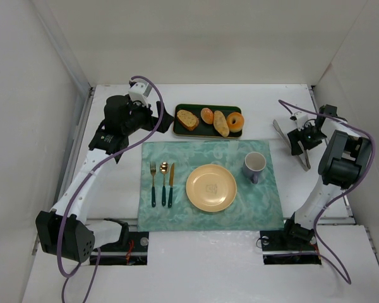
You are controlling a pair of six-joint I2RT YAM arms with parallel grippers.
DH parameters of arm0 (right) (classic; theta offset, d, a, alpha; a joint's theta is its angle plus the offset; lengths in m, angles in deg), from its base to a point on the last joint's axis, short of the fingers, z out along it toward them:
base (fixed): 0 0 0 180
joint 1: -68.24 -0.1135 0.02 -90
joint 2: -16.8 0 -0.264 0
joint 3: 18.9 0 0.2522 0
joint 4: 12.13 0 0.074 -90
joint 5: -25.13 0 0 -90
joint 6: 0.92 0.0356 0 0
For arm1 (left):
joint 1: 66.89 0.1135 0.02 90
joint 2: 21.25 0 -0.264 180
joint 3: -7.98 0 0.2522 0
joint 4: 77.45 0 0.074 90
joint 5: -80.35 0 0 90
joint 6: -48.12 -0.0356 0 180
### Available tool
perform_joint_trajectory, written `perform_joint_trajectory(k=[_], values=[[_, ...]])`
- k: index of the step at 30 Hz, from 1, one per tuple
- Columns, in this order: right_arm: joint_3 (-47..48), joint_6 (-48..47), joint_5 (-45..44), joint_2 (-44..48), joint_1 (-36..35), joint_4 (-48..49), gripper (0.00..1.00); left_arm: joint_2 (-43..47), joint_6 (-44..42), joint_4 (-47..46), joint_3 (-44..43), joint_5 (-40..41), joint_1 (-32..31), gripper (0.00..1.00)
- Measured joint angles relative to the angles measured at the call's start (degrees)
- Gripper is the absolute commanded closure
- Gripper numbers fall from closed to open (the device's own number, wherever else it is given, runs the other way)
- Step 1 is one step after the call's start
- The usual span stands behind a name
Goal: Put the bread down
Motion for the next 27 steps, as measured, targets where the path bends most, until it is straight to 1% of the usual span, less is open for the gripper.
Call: perform_joint_trajectory(k=[1,3,4,5,14,21,27], values=[[0.0,0.0,0.0,0.0,0.0,0.0,0.28,0.0,0.0,0.0,0.0,0.0,0.0,0.00],[0.0,0.2,-0.1,0.0,0.0,0.0,0.36,0.0,0.0,0.0,0.0,0.0,0.0,0.00],[0.0,0.4,-0.1,0.0,0.0,0.0,0.43,0.0,0.0,0.0,0.0,0.0,0.0,0.00],[0.0,0.5,-0.1,0.0,0.0,0.0,0.45,0.0,0.0,0.0,0.0,0.0,0.0,0.00],[-0.6,1.5,0.2,0.3,0.0,0.8,0.46,0.0,0.0,0.0,0.0,0.0,0.0,0.00],[-2.6,3.6,3.9,1.9,0.0,1.5,0.46,0.1,0.0,0.0,0.0,-0.2,0.0,0.00],[-3.3,6.9,7.2,7.6,0.0,1.9,0.46,0.2,0.0,0.0,0.0,-0.4,0.0,0.00]])
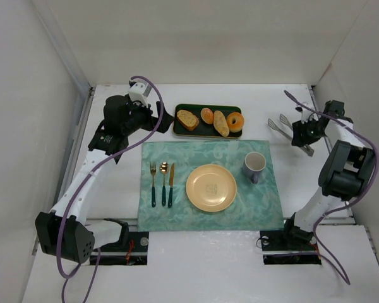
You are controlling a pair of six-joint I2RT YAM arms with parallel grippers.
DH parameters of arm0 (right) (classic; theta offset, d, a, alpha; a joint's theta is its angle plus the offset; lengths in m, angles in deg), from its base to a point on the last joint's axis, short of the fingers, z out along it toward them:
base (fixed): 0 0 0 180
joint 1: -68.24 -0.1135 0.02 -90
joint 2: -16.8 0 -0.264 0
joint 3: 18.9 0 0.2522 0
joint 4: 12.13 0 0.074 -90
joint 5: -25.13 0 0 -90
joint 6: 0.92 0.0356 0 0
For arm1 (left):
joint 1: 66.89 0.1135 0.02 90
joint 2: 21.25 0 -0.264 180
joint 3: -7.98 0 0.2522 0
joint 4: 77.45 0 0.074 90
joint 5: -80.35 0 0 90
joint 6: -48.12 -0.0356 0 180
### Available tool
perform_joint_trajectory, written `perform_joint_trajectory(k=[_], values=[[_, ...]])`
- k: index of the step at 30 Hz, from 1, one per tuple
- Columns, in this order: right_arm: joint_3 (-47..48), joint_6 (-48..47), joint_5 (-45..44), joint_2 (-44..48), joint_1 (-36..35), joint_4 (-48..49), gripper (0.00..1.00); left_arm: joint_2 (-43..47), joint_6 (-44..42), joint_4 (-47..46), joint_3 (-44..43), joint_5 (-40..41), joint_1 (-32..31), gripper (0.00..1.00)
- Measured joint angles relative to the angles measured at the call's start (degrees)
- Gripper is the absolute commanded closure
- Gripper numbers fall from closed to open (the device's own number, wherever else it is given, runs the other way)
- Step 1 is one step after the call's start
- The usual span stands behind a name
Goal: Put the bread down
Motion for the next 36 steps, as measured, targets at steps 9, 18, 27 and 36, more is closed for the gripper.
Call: perform_joint_trajectory(k=[9,18,27,36], values=[[0.9,6.4,5.9,12.8,-0.3,3.1,0.46,0.4,0.0,-0.1,0.0,0.0,0.0,0.00],[1.7,11.3,8.2,21.5,-9.3,3.6,0.46,0.5,0.0,-0.5,0.0,0.3,0.0,0.00],[1.9,19.6,6.5,26.6,-24.8,4.8,0.46,1.8,0.0,-1.1,0.0,1.1,0.0,0.00],[1.7,25.3,2.3,25.7,-36.9,6.0,0.46,2.6,-0.1,-1.7,0.0,2.0,0.0,0.00]])
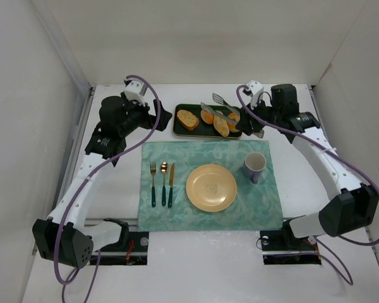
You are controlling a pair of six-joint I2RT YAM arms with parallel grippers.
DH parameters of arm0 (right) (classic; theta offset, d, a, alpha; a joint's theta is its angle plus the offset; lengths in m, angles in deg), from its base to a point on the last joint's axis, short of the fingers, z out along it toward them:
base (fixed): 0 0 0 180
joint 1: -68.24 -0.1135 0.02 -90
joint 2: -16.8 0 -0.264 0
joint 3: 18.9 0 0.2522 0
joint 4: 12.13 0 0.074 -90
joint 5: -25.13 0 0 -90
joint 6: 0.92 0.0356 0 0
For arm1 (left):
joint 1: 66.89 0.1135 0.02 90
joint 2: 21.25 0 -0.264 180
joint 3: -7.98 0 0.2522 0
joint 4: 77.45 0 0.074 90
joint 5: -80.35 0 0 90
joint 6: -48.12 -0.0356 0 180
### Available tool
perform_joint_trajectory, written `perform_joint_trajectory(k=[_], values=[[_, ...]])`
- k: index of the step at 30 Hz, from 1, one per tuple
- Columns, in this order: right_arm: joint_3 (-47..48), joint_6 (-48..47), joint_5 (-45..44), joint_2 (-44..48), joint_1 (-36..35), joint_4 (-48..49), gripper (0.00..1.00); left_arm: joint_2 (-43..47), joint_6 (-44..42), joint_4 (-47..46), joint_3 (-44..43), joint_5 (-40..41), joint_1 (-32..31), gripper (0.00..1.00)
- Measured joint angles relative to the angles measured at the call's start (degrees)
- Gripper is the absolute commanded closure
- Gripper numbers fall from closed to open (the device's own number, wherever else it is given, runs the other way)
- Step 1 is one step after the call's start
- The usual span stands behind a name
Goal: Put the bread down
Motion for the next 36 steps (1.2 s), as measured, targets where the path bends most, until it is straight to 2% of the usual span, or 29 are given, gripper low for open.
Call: perform_joint_trajectory(k=[7,17,27,36], values=[[0.8,1.0,-4.5,-7.2,-1.0,0.0,0.46,0.0,-0.4,0.0,0.0,0.0,0.0,0.00],[9.7,0.8,-10.1,-19.4,-4.4,0.0,0.46,0.0,-0.4,0.0,0.0,0.4,0.0,0.00],[10.9,0.8,-15.6,-21.7,-4.9,-0.5,0.46,0.0,-0.4,0.0,0.0,0.7,0.0,0.00],[13.4,0.8,-18.1,-25.8,-8.2,-1.5,0.46,0.0,-0.4,0.0,0.0,0.8,0.0,0.00]])
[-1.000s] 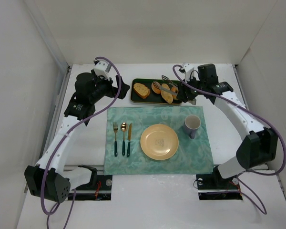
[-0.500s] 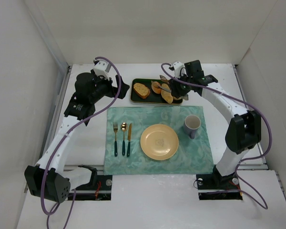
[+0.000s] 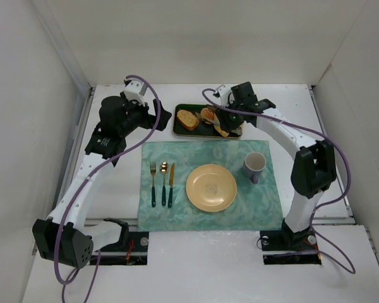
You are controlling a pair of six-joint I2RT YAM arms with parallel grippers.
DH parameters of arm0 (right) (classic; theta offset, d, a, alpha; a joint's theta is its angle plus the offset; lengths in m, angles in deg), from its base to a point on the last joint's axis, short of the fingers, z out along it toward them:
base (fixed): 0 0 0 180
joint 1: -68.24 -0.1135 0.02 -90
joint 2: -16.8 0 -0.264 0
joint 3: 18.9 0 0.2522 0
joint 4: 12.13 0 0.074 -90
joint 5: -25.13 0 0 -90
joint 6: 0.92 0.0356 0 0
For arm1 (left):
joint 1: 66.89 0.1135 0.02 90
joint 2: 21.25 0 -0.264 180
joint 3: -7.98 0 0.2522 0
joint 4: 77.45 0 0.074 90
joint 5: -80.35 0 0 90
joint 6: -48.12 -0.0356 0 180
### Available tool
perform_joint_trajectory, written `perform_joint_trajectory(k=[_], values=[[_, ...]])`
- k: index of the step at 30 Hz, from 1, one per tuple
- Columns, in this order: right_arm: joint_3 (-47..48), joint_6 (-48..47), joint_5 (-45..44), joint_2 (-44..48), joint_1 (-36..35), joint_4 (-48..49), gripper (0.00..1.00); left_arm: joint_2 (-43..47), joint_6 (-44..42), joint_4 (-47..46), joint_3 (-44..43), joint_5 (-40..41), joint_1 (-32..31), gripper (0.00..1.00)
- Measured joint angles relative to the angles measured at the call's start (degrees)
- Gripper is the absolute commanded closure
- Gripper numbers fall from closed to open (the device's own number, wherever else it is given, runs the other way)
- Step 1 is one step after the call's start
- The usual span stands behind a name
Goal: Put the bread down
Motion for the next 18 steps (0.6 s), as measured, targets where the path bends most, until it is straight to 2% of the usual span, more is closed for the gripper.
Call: perform_joint_trajectory(k=[18], values=[[0.4,0.0,-7.8,-1.2,-1.9,-0.3,0.46,0.0,0.0,0.0,0.0,0.0,0.0,0.00]])
